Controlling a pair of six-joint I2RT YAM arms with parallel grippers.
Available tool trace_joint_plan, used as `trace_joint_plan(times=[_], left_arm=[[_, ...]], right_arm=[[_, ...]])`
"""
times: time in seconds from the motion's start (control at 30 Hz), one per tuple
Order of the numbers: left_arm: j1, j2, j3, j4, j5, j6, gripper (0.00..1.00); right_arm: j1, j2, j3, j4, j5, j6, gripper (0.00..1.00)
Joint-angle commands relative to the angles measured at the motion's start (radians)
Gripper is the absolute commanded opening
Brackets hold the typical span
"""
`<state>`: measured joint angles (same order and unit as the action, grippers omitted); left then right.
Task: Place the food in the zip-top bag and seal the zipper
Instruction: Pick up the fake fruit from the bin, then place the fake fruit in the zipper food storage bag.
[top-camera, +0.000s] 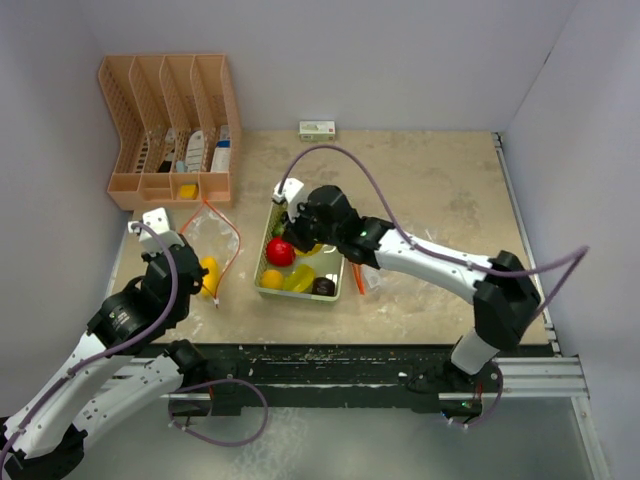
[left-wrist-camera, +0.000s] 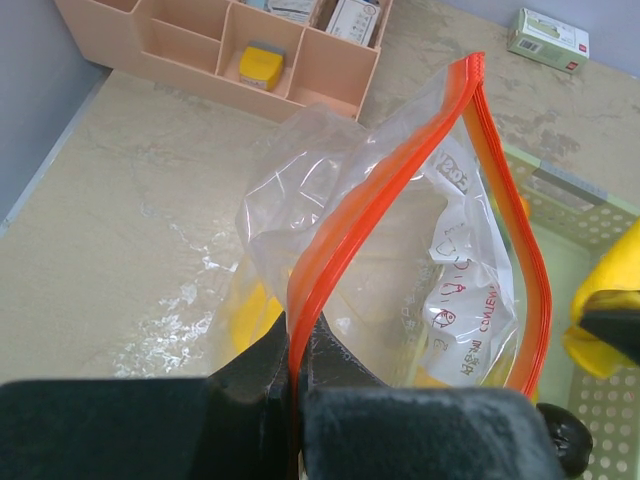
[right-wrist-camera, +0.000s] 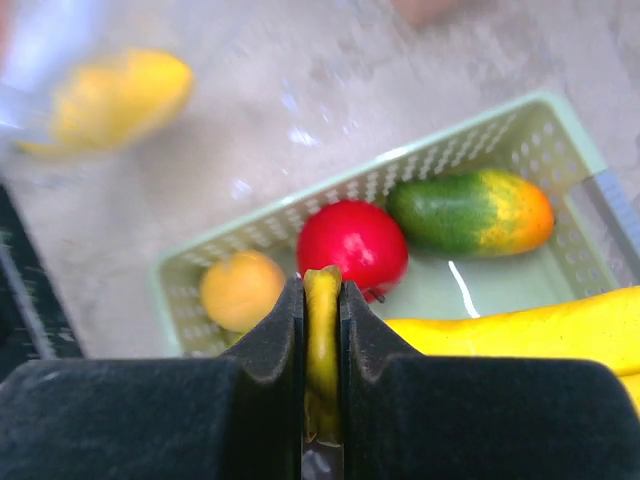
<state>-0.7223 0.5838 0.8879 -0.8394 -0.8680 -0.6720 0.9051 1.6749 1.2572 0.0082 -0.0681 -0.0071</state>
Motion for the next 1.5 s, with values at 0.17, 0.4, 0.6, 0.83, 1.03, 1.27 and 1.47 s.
trace_joint_plan(times=[0.17, 0.4, 0.6, 0.83, 1.03, 1.27, 1.47], left_arm=[[-0.003, -0.015, -0.008, 0.019, -0.002, -0.026, 0.0], [-0.004, -0.034, -0.029, 0.076, 0.039, 0.004, 0.0], [-0.003, -0.096, -0.083, 0.196, 0.114, 0.059, 0.0], [-0.004, -0.127, -0.168, 0.28, 0.158, 0.052, 0.0], [-0.004, -0.105, -0.219, 0.326, 0.155, 0.034, 0.0], [-0.004, -0.11, -0.227, 0.412, 0.202, 0.084, 0.0], [-0.004, -0.141, -0.227, 0.422, 0.229, 0.109, 0.0]], right_arm=[[-0.021, -0.305, -0.035, 0.266, -0.355, 0.275, 0.0], [-0.023, -0.337, -0.113, 0.792, -0.738, 0.58, 0.0], [-0.023, -0.222, -0.159, 1.344, -0.87, 0.941, 0.0], [-0.019, 0.026, -0.078, 1.888, -0.893, 1.387, 0.0], [-0.003, -0.01, -0.11, 1.888, -0.904, 1.352, 0.0], [-0.002, 0.089, -0.074, 1.889, -0.863, 1.44, 0.0], [0.006, 0.118, -0.051, 1.889, -0.855, 1.454, 0.0]])
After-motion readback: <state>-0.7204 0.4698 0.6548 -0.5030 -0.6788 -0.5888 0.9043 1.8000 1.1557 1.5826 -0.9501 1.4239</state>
